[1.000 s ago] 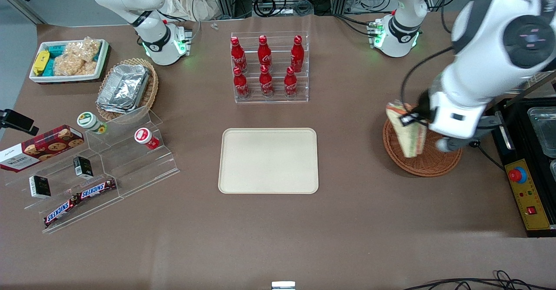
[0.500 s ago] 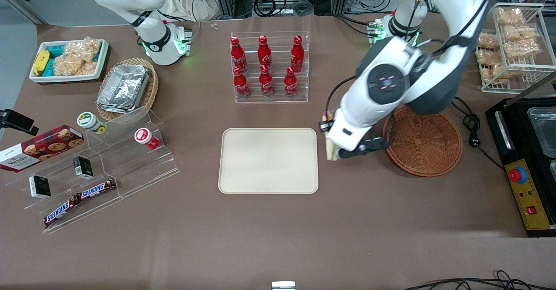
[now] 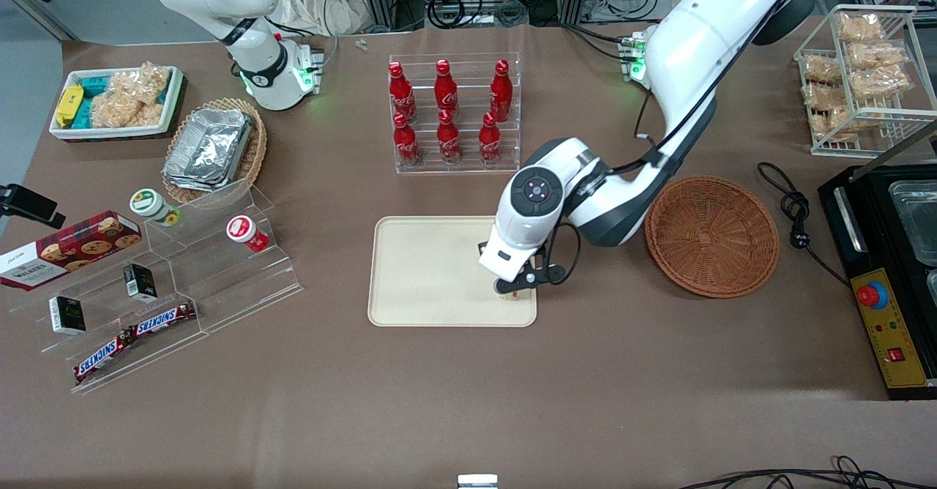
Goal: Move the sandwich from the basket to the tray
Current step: 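Carry the sandwich with the left gripper over the cream tray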
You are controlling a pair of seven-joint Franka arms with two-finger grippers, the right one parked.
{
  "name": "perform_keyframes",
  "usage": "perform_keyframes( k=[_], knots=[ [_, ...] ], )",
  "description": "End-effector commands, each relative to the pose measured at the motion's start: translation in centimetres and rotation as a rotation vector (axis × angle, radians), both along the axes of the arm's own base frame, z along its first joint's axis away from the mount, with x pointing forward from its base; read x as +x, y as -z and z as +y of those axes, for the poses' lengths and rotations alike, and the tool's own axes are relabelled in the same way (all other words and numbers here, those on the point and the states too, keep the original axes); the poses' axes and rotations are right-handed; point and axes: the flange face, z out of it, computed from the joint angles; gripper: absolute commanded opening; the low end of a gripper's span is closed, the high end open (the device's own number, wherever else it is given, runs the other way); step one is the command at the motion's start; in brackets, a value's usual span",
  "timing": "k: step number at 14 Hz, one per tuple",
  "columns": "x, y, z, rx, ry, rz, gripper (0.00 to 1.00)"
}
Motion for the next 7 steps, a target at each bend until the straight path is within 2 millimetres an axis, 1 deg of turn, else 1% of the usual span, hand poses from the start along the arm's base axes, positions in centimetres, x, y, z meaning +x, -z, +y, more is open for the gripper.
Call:
perform_keyframes(
  k=[1, 2, 4, 5, 6, 7],
  knots=[
    [0.4, 3.1, -0.9, 0.009, -0.004, -0.04, 0.0],
    [0.3, 4.1, -0.8, 0.023, 0.003, -0.036, 0.0],
    [0.2, 4.4, -0.8, 0.024, 0.006, -0.032, 0.0],
    [0.2, 4.4, -0.8, 0.024, 0.006, -0.032, 0.03],
    [0.2, 4.7, -0.8, 0.025, 0.007, -0.028, 0.19],
    [0.2, 4.7, -0.8, 0.025, 0.01, -0.028, 0.44]
  ],
)
